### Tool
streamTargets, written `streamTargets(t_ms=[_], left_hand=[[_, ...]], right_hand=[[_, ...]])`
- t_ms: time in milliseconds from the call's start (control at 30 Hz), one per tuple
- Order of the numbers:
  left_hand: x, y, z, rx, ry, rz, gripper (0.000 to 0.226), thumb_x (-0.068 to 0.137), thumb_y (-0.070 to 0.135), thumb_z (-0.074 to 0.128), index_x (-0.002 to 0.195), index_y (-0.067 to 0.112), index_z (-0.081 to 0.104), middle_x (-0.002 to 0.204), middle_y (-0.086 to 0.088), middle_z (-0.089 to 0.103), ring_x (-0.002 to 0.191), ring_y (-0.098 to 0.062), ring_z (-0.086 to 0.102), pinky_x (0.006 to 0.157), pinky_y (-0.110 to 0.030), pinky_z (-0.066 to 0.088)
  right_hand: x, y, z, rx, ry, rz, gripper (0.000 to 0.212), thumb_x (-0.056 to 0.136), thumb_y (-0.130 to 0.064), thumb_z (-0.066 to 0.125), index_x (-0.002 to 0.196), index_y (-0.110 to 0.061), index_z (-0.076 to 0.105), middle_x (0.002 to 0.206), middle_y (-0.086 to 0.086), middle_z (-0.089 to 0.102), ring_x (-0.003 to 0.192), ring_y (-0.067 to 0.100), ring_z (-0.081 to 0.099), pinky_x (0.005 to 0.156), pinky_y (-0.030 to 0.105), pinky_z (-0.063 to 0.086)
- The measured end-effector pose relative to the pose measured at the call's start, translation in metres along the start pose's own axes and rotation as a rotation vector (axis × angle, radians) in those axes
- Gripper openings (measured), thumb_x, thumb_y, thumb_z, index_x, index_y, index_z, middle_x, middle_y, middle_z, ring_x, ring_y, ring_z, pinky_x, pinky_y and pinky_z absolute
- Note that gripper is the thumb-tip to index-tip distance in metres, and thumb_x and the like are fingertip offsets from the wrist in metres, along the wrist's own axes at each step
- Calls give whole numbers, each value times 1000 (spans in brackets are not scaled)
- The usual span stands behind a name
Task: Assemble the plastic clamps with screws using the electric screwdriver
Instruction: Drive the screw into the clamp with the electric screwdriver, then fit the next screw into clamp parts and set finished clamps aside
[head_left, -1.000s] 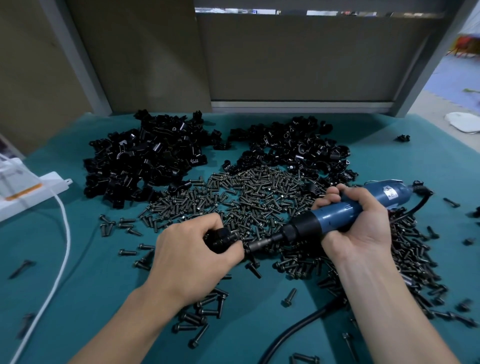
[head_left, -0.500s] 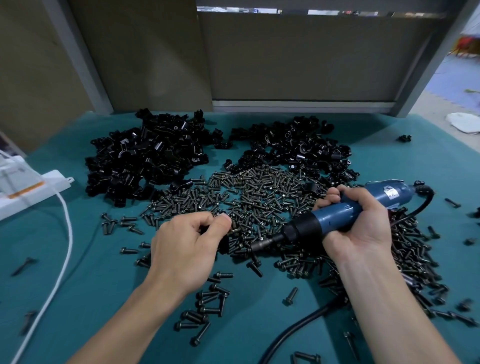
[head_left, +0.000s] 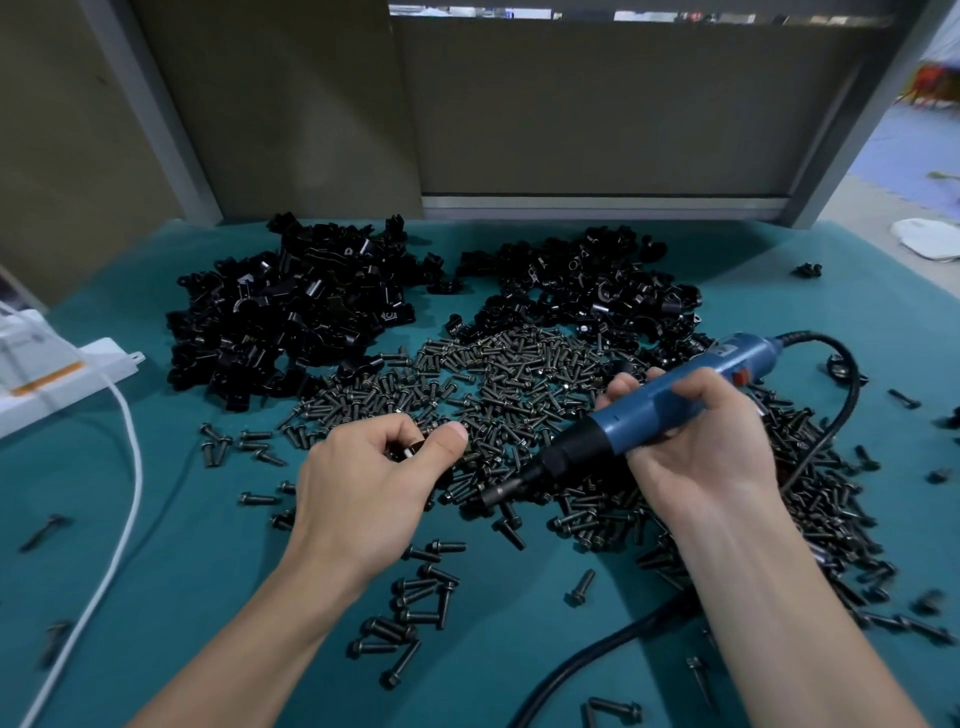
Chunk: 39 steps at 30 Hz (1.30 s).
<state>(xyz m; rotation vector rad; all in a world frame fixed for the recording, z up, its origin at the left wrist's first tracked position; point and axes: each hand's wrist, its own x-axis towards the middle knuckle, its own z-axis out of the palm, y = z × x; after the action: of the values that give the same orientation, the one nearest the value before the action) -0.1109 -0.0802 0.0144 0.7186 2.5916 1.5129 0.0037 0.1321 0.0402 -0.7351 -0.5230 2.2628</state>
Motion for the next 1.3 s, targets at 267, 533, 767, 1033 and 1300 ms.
streamTargets(t_ms=[267,533,767,1033,1300], left_hand=[[0,2,-4,55,-60,23,56,67,82,65,79,28,54,56,12,62,46,-4,50,52,-31,43],[-6,12,2,306,-17,49,38,75,66,74,82,36,52,75,35,61,58,-3,57,63,-31,45],[-8,11,2,243,-38,50,33,73,55,81,81,35,55,74,31,65,70,1,62,54,-23,42],[-10,10,3,159,-66,107,41,61,63,73,78,29,57,67,16,64,66,-9,60,52,-28,44],[-8,8,2,123,-73,122,41,58,64,68,75,28,59,69,17,65,64,-6,60,53,-20,44]], right_hand=[[6,14,-3,-1069,171,-223,27,88,-41,74,101,-21,63,87,5,70,69,20,63,65,36,52],[1,18,1,-1573,261,-471,57,88,-69,63,79,-13,67,64,2,66,53,16,61,46,26,35],[-27,20,9,-1598,-34,-802,15,90,-32,74,77,-26,70,55,-15,64,49,3,62,52,17,53],[-42,38,14,-1472,-619,-446,11,87,-21,78,84,-32,79,67,-14,71,55,2,60,54,14,45],[-38,25,13,-1259,-590,-373,17,88,-10,79,83,-26,81,60,3,71,53,11,63,55,20,48]])
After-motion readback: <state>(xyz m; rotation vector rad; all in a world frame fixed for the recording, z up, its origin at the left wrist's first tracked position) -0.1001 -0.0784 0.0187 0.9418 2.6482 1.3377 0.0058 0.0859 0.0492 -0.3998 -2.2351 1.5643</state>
